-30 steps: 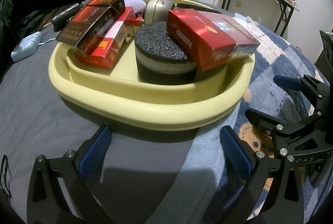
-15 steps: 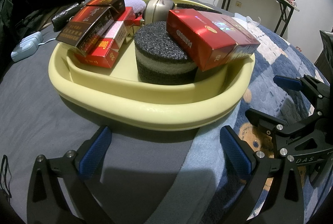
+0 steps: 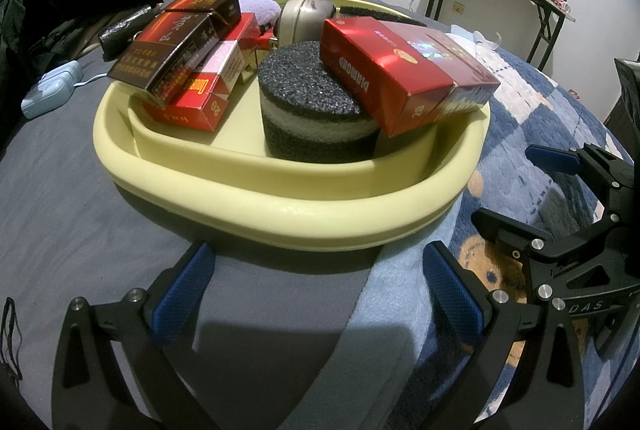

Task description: Organize rigid objects

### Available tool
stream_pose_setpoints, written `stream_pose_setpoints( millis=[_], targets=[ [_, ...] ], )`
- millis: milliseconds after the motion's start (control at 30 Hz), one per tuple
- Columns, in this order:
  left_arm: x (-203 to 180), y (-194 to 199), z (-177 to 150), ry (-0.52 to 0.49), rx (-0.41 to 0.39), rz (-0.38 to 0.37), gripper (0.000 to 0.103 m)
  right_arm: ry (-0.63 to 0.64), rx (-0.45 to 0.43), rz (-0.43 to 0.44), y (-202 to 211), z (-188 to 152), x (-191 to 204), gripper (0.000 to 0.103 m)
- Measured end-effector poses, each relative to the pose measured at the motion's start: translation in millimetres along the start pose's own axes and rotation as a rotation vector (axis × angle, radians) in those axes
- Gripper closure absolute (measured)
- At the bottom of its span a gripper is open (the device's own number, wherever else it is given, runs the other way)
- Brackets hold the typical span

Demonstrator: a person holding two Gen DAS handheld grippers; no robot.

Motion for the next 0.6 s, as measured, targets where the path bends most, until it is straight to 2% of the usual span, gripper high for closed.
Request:
stream_pose_setpoints(
  millis=[600],
  targets=[
    [-0.4, 0.0, 0.4, 0.000, 0.000, 0.000, 0.000, 0.000, 0.000, 0.000, 0.1, -0.1, -0.1, 0.000]
  ],
)
Point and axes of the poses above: each gripper's, at about its wrist camera, not at the fingertips, and y roughly against the way its jaws point, x to its left, z to its top, the point moved 1 cm from there along -y, roughly the way its jaws point, and after that the axes turned 7 degrees about y, right-handed, at the moved point
